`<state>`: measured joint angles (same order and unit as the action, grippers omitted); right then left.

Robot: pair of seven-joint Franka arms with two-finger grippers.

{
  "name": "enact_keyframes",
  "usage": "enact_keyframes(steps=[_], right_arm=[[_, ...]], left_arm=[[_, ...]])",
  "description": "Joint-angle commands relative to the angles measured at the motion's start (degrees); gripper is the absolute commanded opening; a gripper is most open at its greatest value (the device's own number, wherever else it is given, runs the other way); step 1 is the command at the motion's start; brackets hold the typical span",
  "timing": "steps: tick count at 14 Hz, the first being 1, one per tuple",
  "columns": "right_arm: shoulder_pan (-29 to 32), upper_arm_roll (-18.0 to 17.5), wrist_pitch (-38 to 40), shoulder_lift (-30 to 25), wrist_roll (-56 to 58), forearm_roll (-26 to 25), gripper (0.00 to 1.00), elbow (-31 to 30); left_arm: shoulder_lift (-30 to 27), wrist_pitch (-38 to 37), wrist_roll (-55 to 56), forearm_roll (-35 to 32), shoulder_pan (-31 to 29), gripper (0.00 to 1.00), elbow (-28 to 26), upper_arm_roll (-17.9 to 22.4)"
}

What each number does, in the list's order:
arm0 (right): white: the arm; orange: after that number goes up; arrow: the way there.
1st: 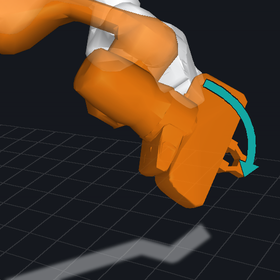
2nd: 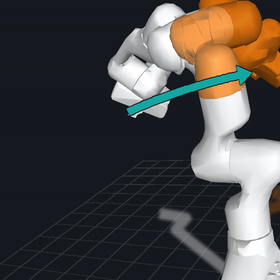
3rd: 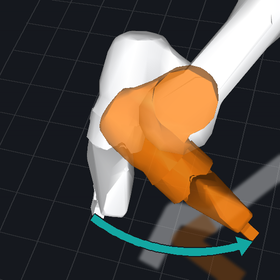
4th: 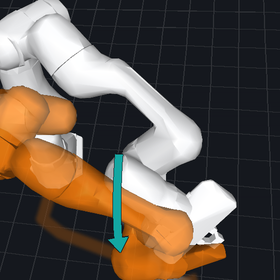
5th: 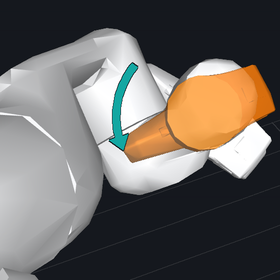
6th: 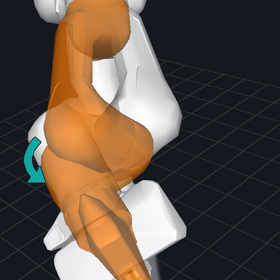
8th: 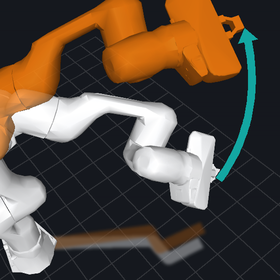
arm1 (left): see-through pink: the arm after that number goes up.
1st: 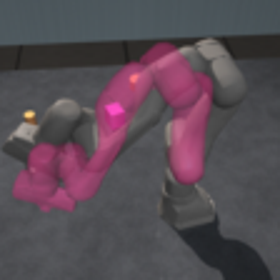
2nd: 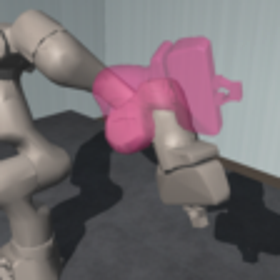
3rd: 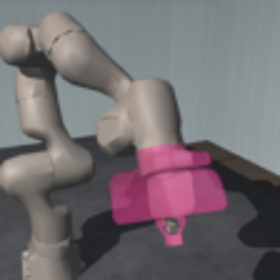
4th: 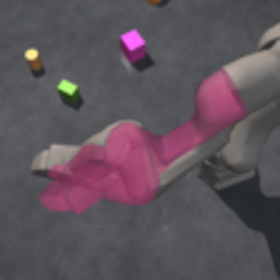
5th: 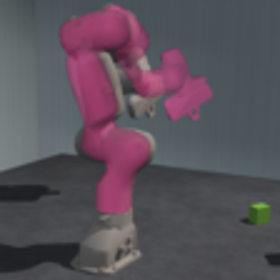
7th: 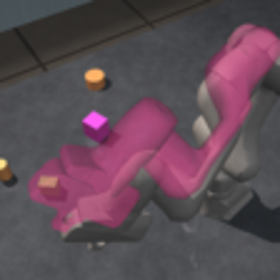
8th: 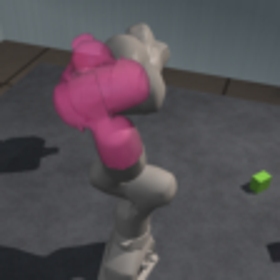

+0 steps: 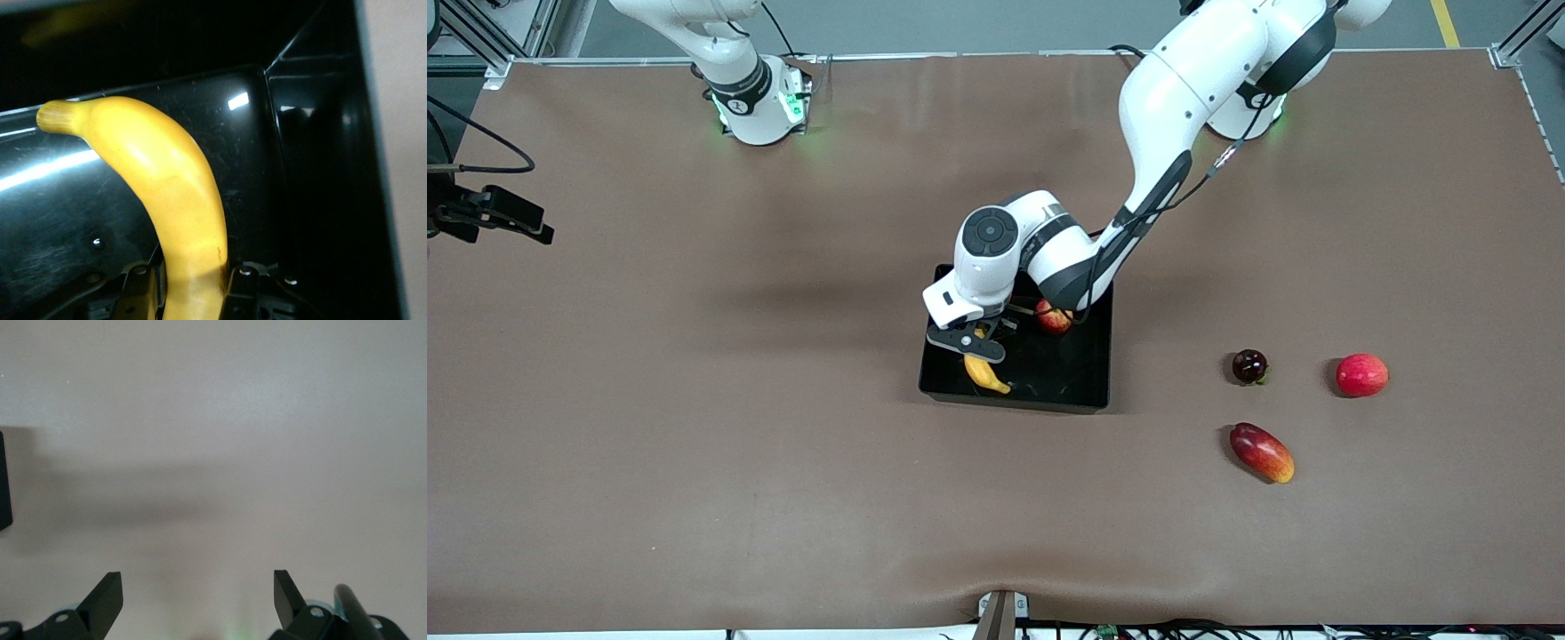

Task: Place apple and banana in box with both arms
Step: 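Lower the banana into the box beside the apple and open the left gripper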

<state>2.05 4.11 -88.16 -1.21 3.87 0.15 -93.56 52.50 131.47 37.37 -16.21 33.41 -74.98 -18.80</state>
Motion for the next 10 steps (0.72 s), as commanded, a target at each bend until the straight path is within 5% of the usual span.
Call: enact_keyframes(steps=[1,5,7,8,9,10], right_arm=[[1.11,-0.86,0.89,0.34,0.53,-0.5,1.0,1.01],[1.2,-0.86,0.89,0.34,0.53,-0.5,1.0,0.93],[1.2,-0.86,0.89,0.34,0.53,-0.5,1.0,0.93],[1.2,-0.86,0.89,0.34,0.53,-0.5,1.0,0.93],[1.2,-0.86,0.89,0.34,0.53,-0.5,1.0,0.93],[1.2,-0.86,0.89,0.34,0.53,-0.5,1.0,0.93]], left_arm=[[1.37,0.28,0.6,0.48,1.13,0.0,1.59,0.96],[2.6,0.37,0.51,0.3,1.04,0.0,1.5,0.96],[2.61,0.37,0.51,0.13,1.13,0.13,1.33,1.05],[2.69,0.37,0.51,0.13,1.04,0.33,1.33,1.05],[2.52,0.37,0.51,0.04,0.96,0.78,1.33,1.05],[2.26,0.37,0.77,0.13,0.95,1.0,1.33,1.05]])
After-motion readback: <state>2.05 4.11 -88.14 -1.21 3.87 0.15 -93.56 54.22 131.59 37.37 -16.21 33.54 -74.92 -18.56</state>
